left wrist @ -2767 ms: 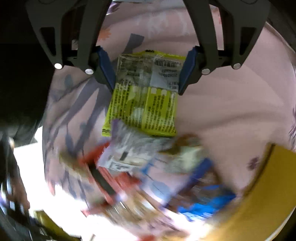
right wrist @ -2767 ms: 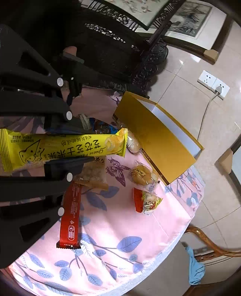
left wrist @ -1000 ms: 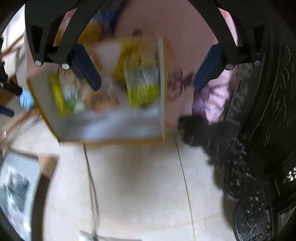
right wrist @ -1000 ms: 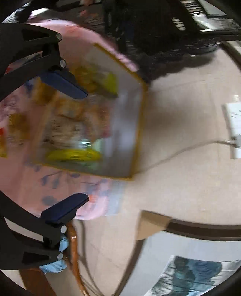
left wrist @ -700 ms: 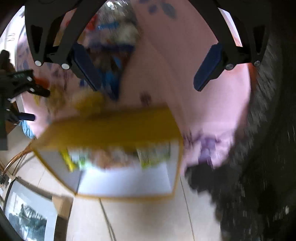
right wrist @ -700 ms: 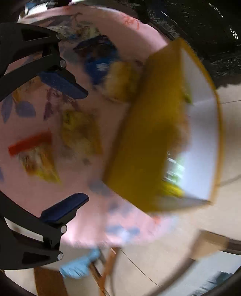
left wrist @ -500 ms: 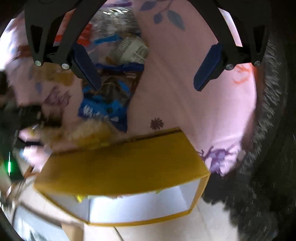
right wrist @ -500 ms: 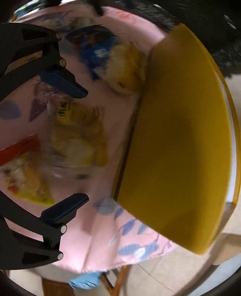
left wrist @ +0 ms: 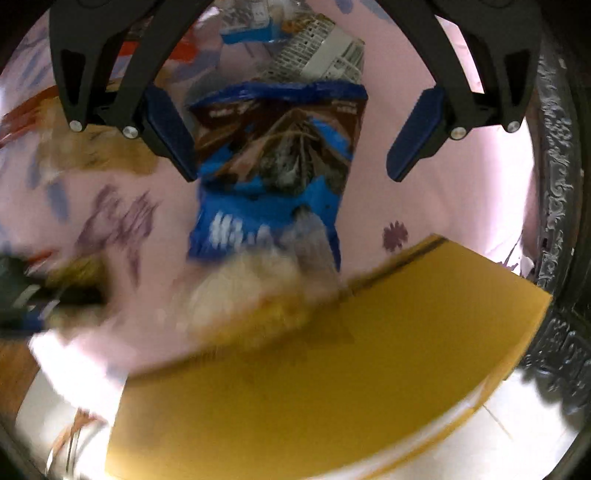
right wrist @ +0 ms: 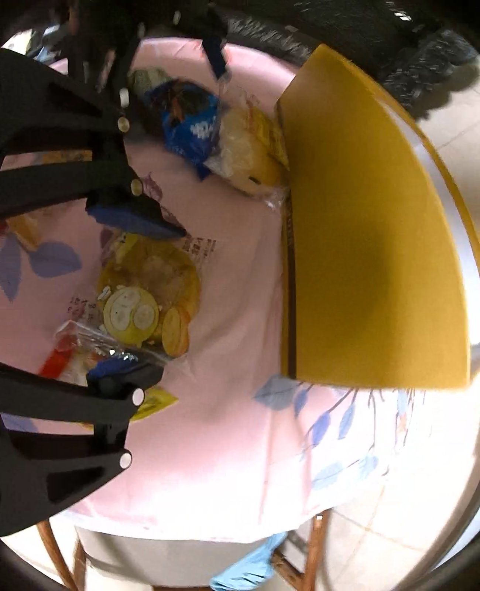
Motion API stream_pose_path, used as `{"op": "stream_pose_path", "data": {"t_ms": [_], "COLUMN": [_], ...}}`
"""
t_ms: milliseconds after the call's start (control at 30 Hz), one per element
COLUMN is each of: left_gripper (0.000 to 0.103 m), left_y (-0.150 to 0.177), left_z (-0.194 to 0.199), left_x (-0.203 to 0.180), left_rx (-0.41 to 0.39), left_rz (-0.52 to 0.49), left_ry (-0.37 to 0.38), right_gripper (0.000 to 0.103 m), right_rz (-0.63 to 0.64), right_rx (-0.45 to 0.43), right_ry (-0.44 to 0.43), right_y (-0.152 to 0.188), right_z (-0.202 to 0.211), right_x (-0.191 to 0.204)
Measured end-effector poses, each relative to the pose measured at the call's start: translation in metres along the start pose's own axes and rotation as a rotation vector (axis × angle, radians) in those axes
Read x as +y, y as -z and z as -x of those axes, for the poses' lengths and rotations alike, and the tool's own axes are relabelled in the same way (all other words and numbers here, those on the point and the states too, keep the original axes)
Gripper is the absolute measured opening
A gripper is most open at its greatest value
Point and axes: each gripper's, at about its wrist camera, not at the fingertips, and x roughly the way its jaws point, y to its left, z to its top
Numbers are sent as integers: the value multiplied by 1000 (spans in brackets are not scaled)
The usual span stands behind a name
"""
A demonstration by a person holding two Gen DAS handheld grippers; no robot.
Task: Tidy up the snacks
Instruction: 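Grasp the blue cookie bag with left tool while right tool grasps round bun pack, then lower both held snacks into the yellow box and open both tools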
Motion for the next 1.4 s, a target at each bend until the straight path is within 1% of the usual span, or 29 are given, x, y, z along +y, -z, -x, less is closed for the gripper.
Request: {"op": "stream_pose_path", "data": {"t_ms": [33, 67, 100, 200, 267, 333, 367, 400, 433, 467, 500, 533, 567, 633, 667, 700, 733, 800, 833, 867, 900, 933, 967, 1000, 1100, 1133, 1233, 1300, 1400], "left_gripper": [90, 77, 76, 75, 71, 69, 68, 68, 68, 68, 68, 68, 68, 68, 68, 68, 68, 68, 68, 68, 68, 68, 68, 68, 68, 68, 68, 68, 69], "left_y": [3, 5, 7, 9, 8, 8, 10, 13, 16, 18, 20, 22, 24, 28, 31, 29, 31, 36, 34, 37, 39, 41, 41, 43, 49, 51, 53, 49, 34], "left_z": [4, 5, 6, 5, 5, 4, 6, 5, 6, 8, 9, 9, 10, 12, 15, 15, 21, 30, 34, 40, 44, 48, 51, 55, 62, 65, 76, 88, 102], "left_x": [-1, -2, 0, 2, 6, 18, 24, 30, 33, 34, 36, 38, 40, 45, 48, 52, 55, 60, 56, 59, 62, 64, 66, 69, 77, 79, 82, 81, 86], "left_rx": [-43, -50, -53, -60, -52, -51, -59, -63, -65, -70, -71, -69, -68, -75, -81, -82, -84, -87, -90, -98, -104, -109, -113, -117, -122, -125, -148, -173, -190], "left_rz": [6, 9, 34, 54, 64, 102, 139, 176, 187, 191, 191, 194, 201, 215, 219, 221, 223, 228, 230, 232, 234, 238, 239, 241, 254, 252, 241, 230, 216], "left_ry": [13, 86, 114, 139, 161, 220, 268, 326, 342, 343, 345, 347, 350, 372, 372, 365, 351, 328, 320, 311, 304, 291, 277, 270, 263, 259, 234, 232, 185], "right_gripper": [51, 48, 45, 45, 45, 52, 69, 76, 77, 80, 90, 94, 97, 97, 97, 97, 97, 96, 93, 81, 74, 73, 59, 55, 55, 55, 55, 55, 55], "right_rz": [-14, -16, -17, 5, -2, -8, -4, 7, 28, 72, 172, 268, 428, 681, 791, 886, 904, 874, 858, 860, 877, 879, 828, 774, 596, 528, 336, 216, 237], "right_rx": [-7, -18, -33, -74, -69, -63, -60, -63, -67, -66, -58, -49, -44, -30, -15, 17, 39, 87, 120, 144, 179, 238, 263, 269, 294, 296, 242, 167, 50], "right_ry": [-9, -11, -9, 23, 19, 21, 28, 53, 83, 114, 143, 154, 145, 109, 120, 126, 99, -5, -35, -41, -25, 15, 16, 13, 84, 82, 23, -36, -67], "right_y": [1, 1, 11, 11, 9, 9, 5, 7, 8, 9, 12, 16, 22, 28, 32, 31, 27, 9, 1, -4, -7, -9, -14, -19, -22, -21, -17, -14, -22], "right_z": [6, 13, 26, 46, 50, 51, 50, 52, 54, 57, 59, 61, 60, 50, 43, 34, 31, 22, 16, 9, -1, -14, -17, -16, -10, -5, 22, 53, 100], "right_x": [-1, -2, -15, -15, -18, -20, -22, -23, -20, -18, -11, -9, 2, 21, 26, 29, 29, 26, 26, 27, 29, 31, 28, 26, 13, 7, -8, -15, -4]}}
